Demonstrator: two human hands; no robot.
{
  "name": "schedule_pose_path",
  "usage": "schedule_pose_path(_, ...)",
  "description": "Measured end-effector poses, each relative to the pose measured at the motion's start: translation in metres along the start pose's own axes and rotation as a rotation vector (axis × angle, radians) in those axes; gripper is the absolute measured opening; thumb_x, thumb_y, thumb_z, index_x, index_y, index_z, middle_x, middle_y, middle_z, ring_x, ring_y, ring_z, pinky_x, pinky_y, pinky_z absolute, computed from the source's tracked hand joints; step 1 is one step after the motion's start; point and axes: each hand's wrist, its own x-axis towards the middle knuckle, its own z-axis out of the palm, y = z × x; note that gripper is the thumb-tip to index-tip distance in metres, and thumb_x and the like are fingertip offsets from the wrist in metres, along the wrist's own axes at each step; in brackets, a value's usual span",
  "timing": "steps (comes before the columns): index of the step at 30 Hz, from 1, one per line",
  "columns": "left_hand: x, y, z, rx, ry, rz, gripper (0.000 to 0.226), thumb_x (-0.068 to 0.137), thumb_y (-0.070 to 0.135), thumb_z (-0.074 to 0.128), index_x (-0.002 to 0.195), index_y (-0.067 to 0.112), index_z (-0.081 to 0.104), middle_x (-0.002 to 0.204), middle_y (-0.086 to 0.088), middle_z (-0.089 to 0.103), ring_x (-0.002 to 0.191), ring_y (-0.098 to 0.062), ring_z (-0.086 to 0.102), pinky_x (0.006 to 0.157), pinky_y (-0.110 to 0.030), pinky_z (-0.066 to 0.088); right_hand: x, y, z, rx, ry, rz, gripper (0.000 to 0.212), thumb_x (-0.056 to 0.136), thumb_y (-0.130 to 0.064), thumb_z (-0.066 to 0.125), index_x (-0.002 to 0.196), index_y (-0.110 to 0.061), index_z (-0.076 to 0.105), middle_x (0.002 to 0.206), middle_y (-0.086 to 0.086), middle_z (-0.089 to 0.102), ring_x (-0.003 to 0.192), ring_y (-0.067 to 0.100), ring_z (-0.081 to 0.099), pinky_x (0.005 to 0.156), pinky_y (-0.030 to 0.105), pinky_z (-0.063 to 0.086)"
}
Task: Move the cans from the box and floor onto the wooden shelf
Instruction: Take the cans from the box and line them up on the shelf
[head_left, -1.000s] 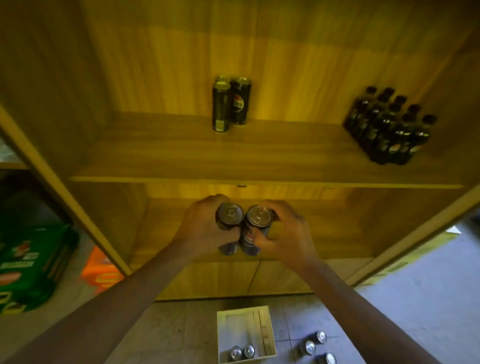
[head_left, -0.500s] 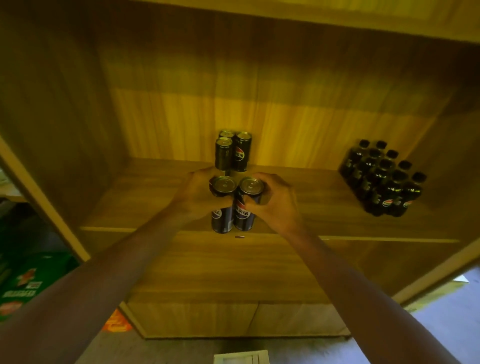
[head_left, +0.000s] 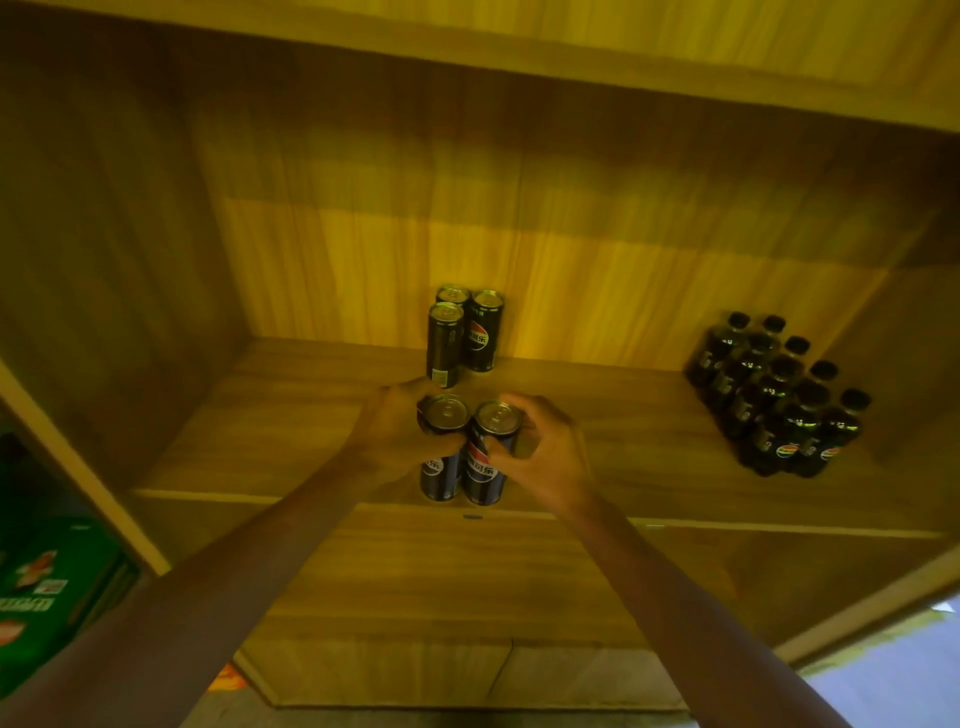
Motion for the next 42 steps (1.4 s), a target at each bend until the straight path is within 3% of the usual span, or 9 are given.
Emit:
schedule_pose_path(4,-0.004,-0.010,-0.001,-0.048,0.048,0.009,0.064,0.053,0.052,0.087,0.108,0.030,0.064,0.101,0.009,0.071,0.093,-0.011,0.068,0.078,-0.037,0.059,-0.017,-0.001,0.007,0.106,0.014,0.152,0.077,0.077,-0.040,0.083,0.144,-0.025,0.048,0.138,-0.014,0.052,0.123,0.002,0.051,0.092,0.010,0.045)
schedule_pose_path(7,-0.002,-0.024,-0.011,-0.218,-0.074,-0.070,0.061,0.059,0.029,0.092,0.108,0.045,0.059,0.110,0.013,0.067,0.105,-0.013,0.064,0.088,-0.036,0.056,-0.029,0.002,0.019,0.096,0.042,0.225,0.082,0.072,-0.056,0.081,0.142,-0.026,0.048,0.138,-0.015,0.053,0.123,0.003,0.051,0.095,0.024,0.049)
schedule_pose_path(10,0.002,-0.030,-0.012,-0.299,-0.163,-0.034,0.060,0.065,0.011,0.088,0.113,0.038,0.064,0.115,0.006,0.070,0.110,-0.015,0.066,0.089,-0.037,0.056,-0.025,0.004,0.028,0.078,0.047,0.245,0.070,0.073,-0.058,0.079,0.130,-0.024,0.056,0.127,-0.009,0.063,0.114,0.005,0.059,0.091,0.030,0.056)
schedule_pose_path(15,0.018,-0.028,-0.007,-0.258,-0.143,-0.010,0.053,0.066,-0.003,0.084,0.108,0.023,0.066,0.105,0.000,0.073,0.101,-0.012,0.069,0.076,-0.027,0.058,-0.003,0.007,0.027,0.092,0.020,0.273,0.058,0.075,-0.039,0.084,0.124,-0.023,0.059,0.116,-0.013,0.063,0.099,-0.004,0.059,0.075,0.010,0.050)
schedule_pose_path(22,0.069,-0.029,0.000,-0.214,0.016,-0.064,0.049,0.065,0.001,0.085,0.101,0.024,0.062,0.097,0.011,0.068,0.085,0.002,0.067,0.070,-0.016,0.051,0.056,0.024,0.036,0.136,-0.007,0.264,0.057,0.078,-0.030,0.083,0.127,-0.021,0.057,0.125,-0.004,0.064,0.111,0.010,0.060,0.091,0.033,0.056)
schedule_pose_path(25,0.093,-0.032,0.004,-0.200,0.071,-0.096,0.047,0.068,0.000,0.084,0.106,0.018,0.062,0.094,0.013,0.064,0.079,0.008,0.066,0.066,-0.010,0.050,0.083,0.030,0.041,0.160,-0.006,0.248,0.056,0.079,-0.026,0.083,0.129,-0.019,0.057,0.126,-0.001,0.065,0.111,0.009,0.061,0.093,0.033,0.056)
schedule_pose_path(28,0.113,-0.033,0.005,-0.160,0.131,-0.125,0.051,0.069,0.005,0.084,0.114,0.009,0.061,0.098,0.005,0.064,0.086,-0.007,0.063,0.075,-0.017,0.048,0.106,0.039,0.049,0.159,0.009,0.262,0.057,0.079,-0.024,0.083,0.129,-0.018,0.057,0.125,0.000,0.065,0.112,0.012,0.062,0.094,0.037,0.056)
schedule_pose_path(37,0.139,-0.048,0.008,-0.067,0.162,-0.156,0.056,0.065,0.017,0.087,0.114,0.014,0.061,0.103,0.004,0.065,0.092,-0.014,0.064,0.079,-0.028,0.053,0.152,0.074,0.070,0.188,0.061,0.276,0.069,0.068,-0.057,0.074,0.126,-0.024,0.057,0.124,0.000,0.065,0.114,0.016,0.063,0.093,0.047,0.057)
schedule_pose_path(42,0.137,-0.049,0.005,-0.096,0.156,-0.127,0.051,0.066,0.014,0.087,0.110,0.017,0.061,0.101,0.006,0.066,0.094,-0.014,0.065,0.085,-0.034,0.056,0.159,0.067,0.072,0.189,0.061,0.242,0.069,0.067,-0.058,0.071,0.125,-0.023,0.059,0.122,0.000,0.067,0.112,0.016,0.064,0.093,0.047,0.056)
